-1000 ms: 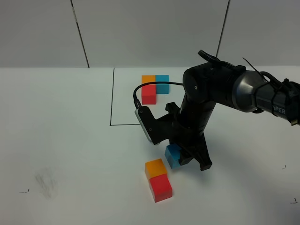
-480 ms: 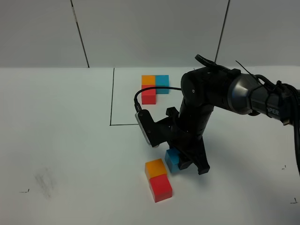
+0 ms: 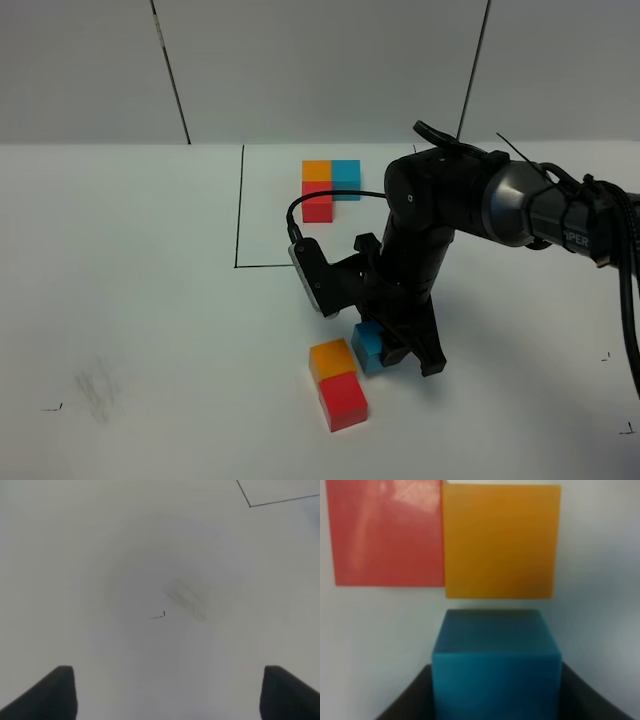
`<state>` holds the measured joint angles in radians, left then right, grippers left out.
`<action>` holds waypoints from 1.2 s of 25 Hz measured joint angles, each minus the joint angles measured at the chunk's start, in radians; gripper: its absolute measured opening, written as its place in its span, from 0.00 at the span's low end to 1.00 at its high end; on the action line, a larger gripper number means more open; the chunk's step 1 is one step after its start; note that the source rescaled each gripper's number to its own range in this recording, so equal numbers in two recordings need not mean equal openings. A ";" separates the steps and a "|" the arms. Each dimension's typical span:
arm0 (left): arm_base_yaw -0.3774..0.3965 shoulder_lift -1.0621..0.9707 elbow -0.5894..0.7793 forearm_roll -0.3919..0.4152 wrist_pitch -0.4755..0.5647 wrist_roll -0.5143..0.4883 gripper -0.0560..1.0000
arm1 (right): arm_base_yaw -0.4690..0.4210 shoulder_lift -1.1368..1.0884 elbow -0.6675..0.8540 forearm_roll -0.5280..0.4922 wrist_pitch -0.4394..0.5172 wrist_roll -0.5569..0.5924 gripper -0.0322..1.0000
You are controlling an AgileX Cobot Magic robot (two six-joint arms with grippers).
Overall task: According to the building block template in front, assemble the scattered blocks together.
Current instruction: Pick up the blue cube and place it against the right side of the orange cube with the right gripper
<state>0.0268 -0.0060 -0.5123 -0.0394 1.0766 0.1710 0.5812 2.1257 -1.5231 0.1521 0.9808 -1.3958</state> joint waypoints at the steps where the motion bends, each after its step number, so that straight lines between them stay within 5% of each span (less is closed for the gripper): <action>1: 0.000 0.000 0.000 0.000 0.000 0.000 0.99 | 0.000 0.005 0.000 0.000 -0.001 0.000 0.03; 30: 0.000 0.000 0.000 0.000 0.000 0.000 0.99 | 0.033 0.048 0.000 0.040 -0.056 -0.008 0.03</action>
<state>0.0268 -0.0060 -0.5123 -0.0394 1.0766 0.1710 0.6139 2.1737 -1.5231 0.1919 0.9250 -1.4040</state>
